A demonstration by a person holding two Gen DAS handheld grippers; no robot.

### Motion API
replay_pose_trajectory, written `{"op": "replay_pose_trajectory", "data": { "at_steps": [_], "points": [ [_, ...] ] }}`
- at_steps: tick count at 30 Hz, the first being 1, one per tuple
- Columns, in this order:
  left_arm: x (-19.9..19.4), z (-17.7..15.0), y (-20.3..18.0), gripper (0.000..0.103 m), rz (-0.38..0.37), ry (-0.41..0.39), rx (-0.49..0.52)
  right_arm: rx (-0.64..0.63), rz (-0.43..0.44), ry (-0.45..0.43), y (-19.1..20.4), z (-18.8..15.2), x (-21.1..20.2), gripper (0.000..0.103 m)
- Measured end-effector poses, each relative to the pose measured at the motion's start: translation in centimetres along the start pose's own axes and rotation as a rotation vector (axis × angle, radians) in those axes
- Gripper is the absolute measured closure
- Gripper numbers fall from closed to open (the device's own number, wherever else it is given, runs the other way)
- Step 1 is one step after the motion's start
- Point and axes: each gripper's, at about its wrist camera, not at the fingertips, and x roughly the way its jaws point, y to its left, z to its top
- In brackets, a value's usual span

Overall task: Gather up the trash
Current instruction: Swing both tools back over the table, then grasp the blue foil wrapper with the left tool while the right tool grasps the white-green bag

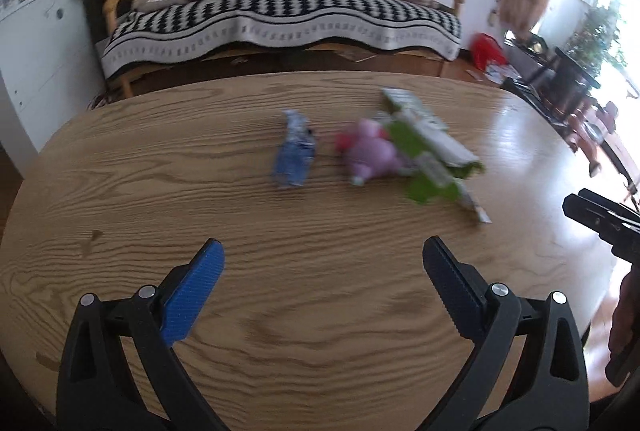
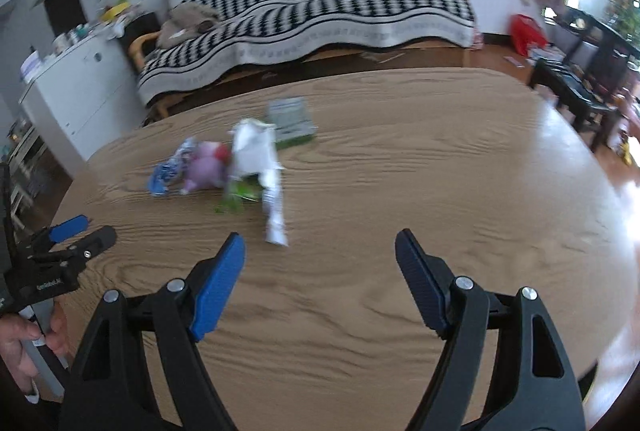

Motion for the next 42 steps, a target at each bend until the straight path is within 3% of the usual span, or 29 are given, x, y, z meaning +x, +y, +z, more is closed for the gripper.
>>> {"op": "replay_pose_trajectory", "data": {
  "at_steps": [6,18,19,23,24,27,29,32,35,42],
  "points": [
    [3.6,1.7,2.3,0.006,0.028,0.013,-0.025,0.018,0.037,0.024,2.4,2.3,4.9,0.028],
    [11.0,4.2,2.4,0.007,0.039,0.057,-0.015,0.093,0.07,0.083,2.6,4.5,12.8,0.029],
    [11.3,4.3,2.3,0.007,0.036,0.058,-0.013,0.094,0.073,0.089,2.5,4.6,13.1,0.03],
    [11.9,4.9,2.3,0.008,0.023,0.052,-0.033,0.088,0.104,0.117,2.3,4.7,14.0,0.053],
    [12.0,5.0,2.4,0.011,0.017,0.052,-0.039,0.087,0.116,0.118,2.3,4.6,13.9,0.059],
    [12.3,5.3,2.3,0.043,-0.006,0.06,-0.047,0.065,0.125,0.094,2.7,4.7,13.1,0.071],
    [12.2,5.3,2.1,0.074,0.002,0.062,-0.043,0.063,0.134,0.076,2.9,4.7,12.3,0.075],
    [11.4,5.1,2.1,0.076,0.002,0.05,-0.055,0.065,0.154,0.025,3.0,4.7,10.4,0.079],
    [9.8,5.2,2.2,0.076,0.008,0.023,-0.064,0.063,0.179,-0.023,3.0,4.9,8.2,0.1],
    [5.9,5.0,2.0,0.076,-0.008,-0.019,-0.071,0.033,0.175,-0.063,2.5,4.4,4.3,0.101]
  ]
}}
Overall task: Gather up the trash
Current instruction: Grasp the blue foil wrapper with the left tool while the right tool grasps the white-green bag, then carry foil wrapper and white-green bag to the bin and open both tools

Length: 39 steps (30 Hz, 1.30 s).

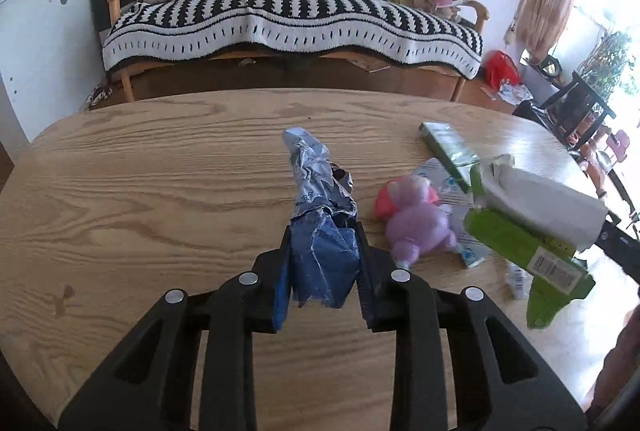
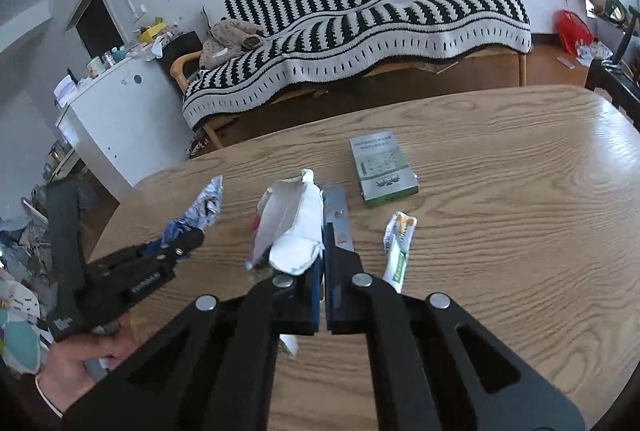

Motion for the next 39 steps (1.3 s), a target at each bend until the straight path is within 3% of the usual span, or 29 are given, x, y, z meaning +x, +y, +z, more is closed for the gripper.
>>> {"op": "replay_pose_trajectory", "data": {
  "at_steps": [4,10,18,29,36,39],
  "points": [
    [-1.9,-0.5,-1.5,0.076,-0.026,-0.012,0.038,-0.015,-0.026,-0.019,-0.5,-0.7,-2.9,0.101],
    [-4.5,-2.2,-7.0,0.076,-0.094,-0.01,0.138,0.002,-0.095,-0.068,-3.9,-1.6,-9.1,0.101],
    [-7.8,-5.7,-19.5,0.076,-0.288,-0.014,0.312,0.077,-0.284,-0.129,-13.7,-5.2,-20.2,0.101],
    [-11.3,-15.0,-37.6,0.076,-0.565,0.047,0.585,0.303,-0.527,-0.207,-27.3,-13.5,-33.9,0.101],
    [-11.0,-21.4,-45.9,0.076,-0.685,0.131,0.681,0.405,-0.623,-0.158,-33.3,-18.5,-37.8,0.101],
    [-10.3,-23.7,-47.9,0.076,-0.703,0.164,0.719,0.44,-0.636,-0.072,-35.8,-20.5,-37.2,0.101]
  ]
}}
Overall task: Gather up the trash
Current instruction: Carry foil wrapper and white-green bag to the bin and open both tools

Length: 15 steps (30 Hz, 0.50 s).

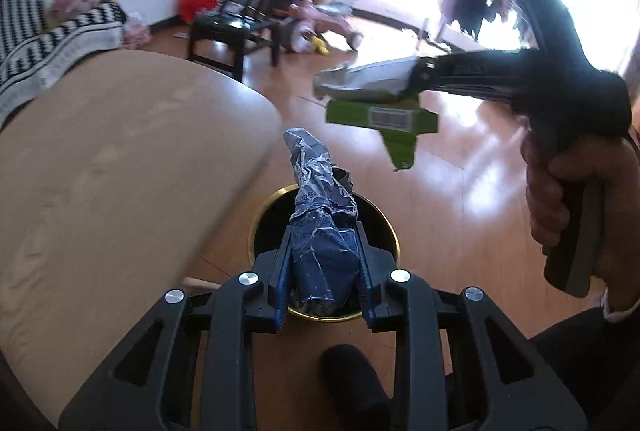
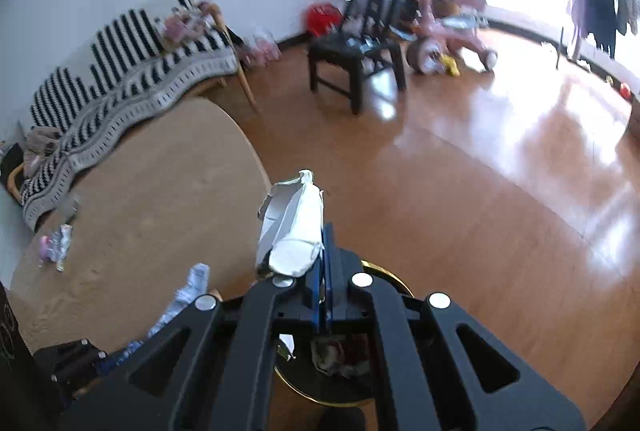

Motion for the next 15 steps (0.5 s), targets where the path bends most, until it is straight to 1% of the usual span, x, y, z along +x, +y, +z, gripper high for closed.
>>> {"op": "replay_pose_trajectory", "data": {
  "at_steps": [3,7,11,15],
  "points": [
    [2.5,-0.3,-0.5,0.076,-0.011,0.042,0.011,0.001,-0.007,0.092,-1.3,-1.0,2.1,0.101],
    [5.3,-0.6,0.0,0.076,-0.009,0.091,0.008,-0.007,-0.021,0.165,-2.1,-1.7,3.7,0.101],
    [7.1,-0.6,0.6,0.076,-0.008,0.121,-0.007,-0.01,-0.013,0.203,-1.7,-2.1,4.4,0.101],
    [8.0,-0.1,1.1,0.076,-0.008,0.129,-0.014,-0.017,-0.014,0.214,-1.1,-1.7,4.8,0.101]
  ]
}}
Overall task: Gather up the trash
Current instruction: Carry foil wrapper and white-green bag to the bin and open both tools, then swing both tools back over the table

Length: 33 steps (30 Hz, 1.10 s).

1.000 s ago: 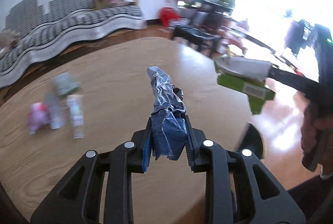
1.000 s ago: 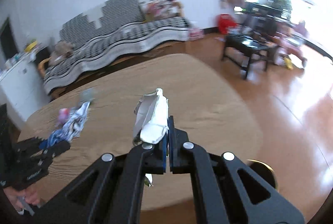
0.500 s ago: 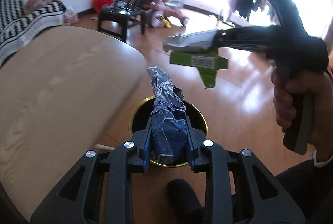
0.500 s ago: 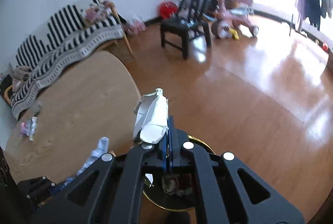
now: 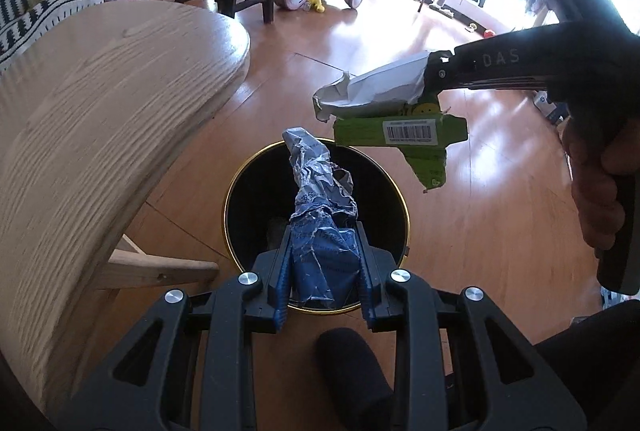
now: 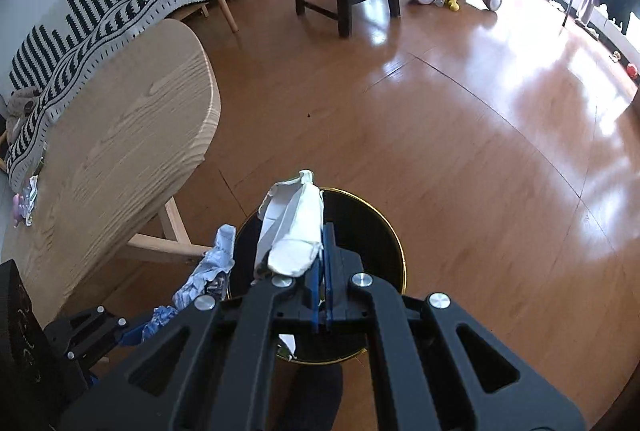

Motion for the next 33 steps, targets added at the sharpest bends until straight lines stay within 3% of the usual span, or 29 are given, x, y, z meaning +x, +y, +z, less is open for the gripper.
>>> {"op": "replay_pose_trajectory", "data": {
  "at_steps": [6,7,8,10,11,12,14,19,24,29,33],
  "points": [
    [0.2,0.2,-0.7,0.074,0.006,-0.012,-0.002,-0.01,-0.009,0.025,0.5,0.4,0.8,0.101],
    [0.3,0.2,-0.7,0.067,0.009,-0.016,-0.003,-0.015,-0.023,0.033,0.4,0.5,1.1,0.101],
    [0.2,0.0,-0.7,0.052,0.007,-0.02,-0.003,-0.023,-0.035,0.044,0.4,0.5,1.5,0.098],
    [0.1,-0.2,-0.8,0.038,0.014,-0.035,-0.005,-0.028,-0.044,0.057,0.5,0.5,1.9,0.082],
    [0.1,-0.1,-0.8,0.036,0.015,-0.04,-0.001,-0.027,-0.045,0.051,0.5,0.5,1.8,0.043],
    [0.1,-0.1,-1.0,0.035,0.011,-0.039,0.004,-0.028,-0.049,0.035,0.4,0.5,1.6,0.019],
    [0.1,-0.1,-1.1,0.029,0.017,-0.045,0.008,-0.034,-0.049,-0.009,0.7,0.6,0.9,0.019],
    [-0.8,0.0,-1.1,0.025,0.014,-0.053,0.005,-0.034,-0.031,-0.017,1.4,1.1,0.5,0.019],
    [-4.5,-0.3,0.6,0.016,0.029,-0.09,-0.026,-0.044,-0.01,-0.07,4.1,2.2,-0.9,0.019],
    [-10.7,-1.5,5.3,0.011,0.128,-0.152,-0.097,-0.084,0.026,-0.133,9.0,2.9,-2.6,0.019],
    [-15.7,-3.5,10.5,0.01,0.233,-0.179,-0.153,-0.138,0.08,-0.18,15.5,3.4,-3.5,0.019]
  ]
}}
